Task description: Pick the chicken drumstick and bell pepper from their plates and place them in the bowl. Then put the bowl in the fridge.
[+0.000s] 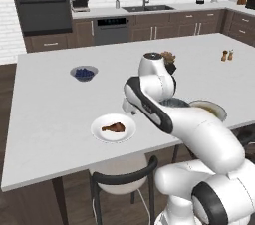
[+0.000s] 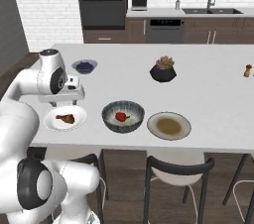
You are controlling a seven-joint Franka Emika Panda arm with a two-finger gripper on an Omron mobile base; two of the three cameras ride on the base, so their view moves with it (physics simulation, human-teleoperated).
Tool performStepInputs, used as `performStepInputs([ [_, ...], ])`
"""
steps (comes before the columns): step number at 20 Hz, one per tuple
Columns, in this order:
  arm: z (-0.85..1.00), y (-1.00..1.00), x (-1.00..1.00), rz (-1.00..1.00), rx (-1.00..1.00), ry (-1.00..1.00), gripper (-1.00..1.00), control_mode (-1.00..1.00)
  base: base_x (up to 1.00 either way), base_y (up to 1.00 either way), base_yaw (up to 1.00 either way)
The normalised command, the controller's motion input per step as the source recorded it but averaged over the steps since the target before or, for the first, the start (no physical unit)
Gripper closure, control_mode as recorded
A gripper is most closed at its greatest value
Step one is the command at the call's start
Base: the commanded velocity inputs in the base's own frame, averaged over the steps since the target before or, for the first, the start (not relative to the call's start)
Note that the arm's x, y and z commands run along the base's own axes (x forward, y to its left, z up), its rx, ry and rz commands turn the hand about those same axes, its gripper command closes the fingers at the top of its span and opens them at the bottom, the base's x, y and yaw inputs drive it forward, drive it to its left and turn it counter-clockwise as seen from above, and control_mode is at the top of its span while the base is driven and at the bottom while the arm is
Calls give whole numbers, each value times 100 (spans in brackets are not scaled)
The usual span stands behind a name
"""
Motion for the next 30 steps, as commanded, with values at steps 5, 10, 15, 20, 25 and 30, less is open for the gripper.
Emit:
performStepInputs([
  [5, -38, 19, 21, 62, -3, 36, -100, -100, 0, 0, 0],
  [10, -46, 54, 15, 51, -12, 26, -100, -100, 0, 0, 0],
  [15, -40, 55, 30, 8, -15, 1, -100, -100, 0, 0, 0],
  [20, -51, 2, 35, 5, 0, -3, -100, -100, 0, 0, 0],
  [25, -45, 5, 68, 7, 9, 0, -100, -100, 0, 0, 0],
  [30, -28, 9, 65, 3, 2, -1, -100, -100, 0, 0, 0],
])
